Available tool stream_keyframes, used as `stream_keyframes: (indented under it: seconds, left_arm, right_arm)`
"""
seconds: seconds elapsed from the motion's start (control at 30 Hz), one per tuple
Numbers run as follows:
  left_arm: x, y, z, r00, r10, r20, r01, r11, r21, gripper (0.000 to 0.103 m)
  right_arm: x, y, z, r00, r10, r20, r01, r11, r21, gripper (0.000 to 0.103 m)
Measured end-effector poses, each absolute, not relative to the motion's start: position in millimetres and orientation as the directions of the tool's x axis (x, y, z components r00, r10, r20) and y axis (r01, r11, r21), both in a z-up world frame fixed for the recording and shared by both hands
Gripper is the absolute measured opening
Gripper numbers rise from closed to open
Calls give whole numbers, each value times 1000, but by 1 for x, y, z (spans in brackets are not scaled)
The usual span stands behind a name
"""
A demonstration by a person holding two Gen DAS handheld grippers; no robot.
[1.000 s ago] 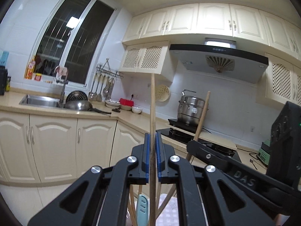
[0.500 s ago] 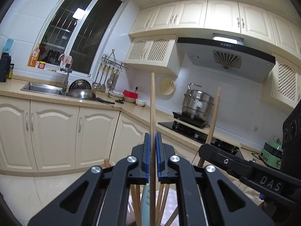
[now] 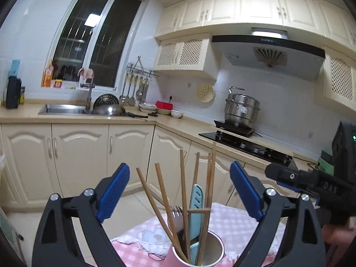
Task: Organize utensils
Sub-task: 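Lift both chopsticks over the pink cup and open both grippers to drop them, then move both open grippers back to the last two chopsticks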
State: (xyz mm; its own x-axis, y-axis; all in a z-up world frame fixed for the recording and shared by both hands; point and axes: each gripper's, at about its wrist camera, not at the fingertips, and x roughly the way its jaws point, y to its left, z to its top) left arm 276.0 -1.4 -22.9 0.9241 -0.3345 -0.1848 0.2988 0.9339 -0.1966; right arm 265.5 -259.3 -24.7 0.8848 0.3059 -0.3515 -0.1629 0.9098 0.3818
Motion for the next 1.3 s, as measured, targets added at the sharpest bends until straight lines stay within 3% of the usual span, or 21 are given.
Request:
stream_keyframes:
  seconds: [0.67, 1.3]
  left_arm:
    - [246, 36, -37, 915, -304, -265, 240, 938, -249, 89]
    - [220, -28, -82, 801, -365, -474, 372, 924, -83, 90]
  right_arm:
    - [235, -290, -50, 866, 255, -429, -64, 909, 412, 94]
    - [197, -316, -110, 737, 206, -643, 70, 924, 377, 94]
